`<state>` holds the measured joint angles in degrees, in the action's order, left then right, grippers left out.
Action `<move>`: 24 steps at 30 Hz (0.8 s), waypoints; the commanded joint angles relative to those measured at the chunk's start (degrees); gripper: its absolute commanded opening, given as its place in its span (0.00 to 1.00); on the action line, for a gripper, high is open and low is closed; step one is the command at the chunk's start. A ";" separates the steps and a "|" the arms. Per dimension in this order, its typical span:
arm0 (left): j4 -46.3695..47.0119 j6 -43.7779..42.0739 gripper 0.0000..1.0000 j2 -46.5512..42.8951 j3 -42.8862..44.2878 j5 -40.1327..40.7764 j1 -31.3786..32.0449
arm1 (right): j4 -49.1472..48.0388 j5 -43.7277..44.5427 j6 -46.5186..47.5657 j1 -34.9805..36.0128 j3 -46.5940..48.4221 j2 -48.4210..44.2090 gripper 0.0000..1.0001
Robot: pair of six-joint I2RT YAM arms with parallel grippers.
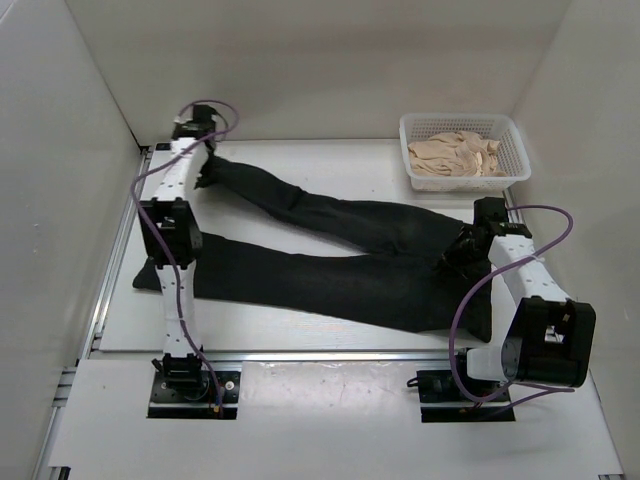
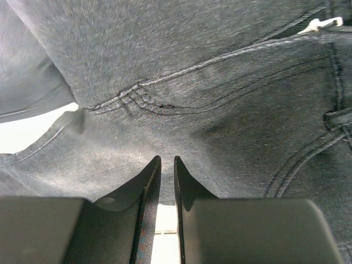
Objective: Fold and stack the trousers
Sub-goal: Flatten the trousers out
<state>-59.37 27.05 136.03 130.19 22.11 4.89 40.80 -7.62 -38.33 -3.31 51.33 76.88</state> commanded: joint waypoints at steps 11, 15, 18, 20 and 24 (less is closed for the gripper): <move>-0.13 3.28 0.82 -19.48 -9.69 -3.29 -11.40 | 2.09 2.69 1.50 -0.12 3.24 -0.59 0.21; 1.19 -0.94 0.58 -15.63 -5.75 -11.28 -8.23 | 2.80 4.71 2.72 -0.12 8.76 -0.07 0.25; 0.22 -0.94 0.54 -9.92 -1.61 -15.76 -6.82 | 2.80 3.24 4.74 -0.12 13.77 2.99 0.25; 0.22 -0.34 0.52 -5.89 -0.99 -19.99 -6.29 | 1.05 1.04 6.15 -0.12 15.63 5.11 0.25; 0.83 1.16 0.52 0.02 -0.38 -25.44 -6.29 | -1.23 1.03 7.65 -2.48 19.42 15.12 0.24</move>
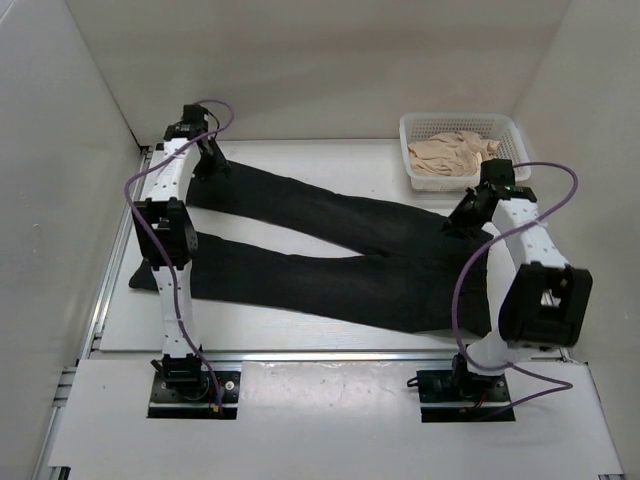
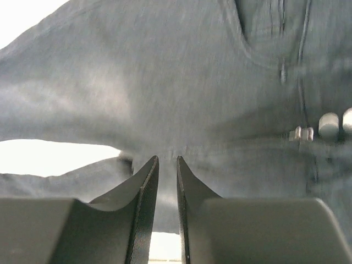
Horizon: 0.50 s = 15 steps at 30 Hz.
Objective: Fold and stack the trousers
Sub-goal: Flatten the trousers out
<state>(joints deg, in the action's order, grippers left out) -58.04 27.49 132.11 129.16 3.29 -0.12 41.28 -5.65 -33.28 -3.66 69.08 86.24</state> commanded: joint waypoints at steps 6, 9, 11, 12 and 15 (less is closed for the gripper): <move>0.03 1.34 0.52 5.87 -5.67 -7.95 -1.29 | -1.91 -0.16 -0.03 -7.76 5.45 17.55 0.23; 0.56 1.34 0.52 5.26 -7.87 -7.42 -1.29 | -1.37 3.26 -1.35 -7.76 8.34 22.12 0.24; 0.56 1.34 0.52 5.78 -7.87 -7.42 -1.29 | -0.15 4.32 -1.87 -7.76 11.42 25.89 0.24; 0.56 0.82 0.52 6.74 -6.74 -7.42 -1.29 | -0.14 5.64 -1.88 -7.24 12.65 27.13 0.24; 0.56 0.29 0.52 9.20 -2.36 -8.91 -1.29 | 1.08 9.17 -3.02 -7.24 18.09 31.44 0.24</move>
<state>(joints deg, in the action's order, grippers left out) -57.87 28.49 140.05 123.37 -3.68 -1.54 42.39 -1.08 -34.65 -11.16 82.35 115.35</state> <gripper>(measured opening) 0.524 0.241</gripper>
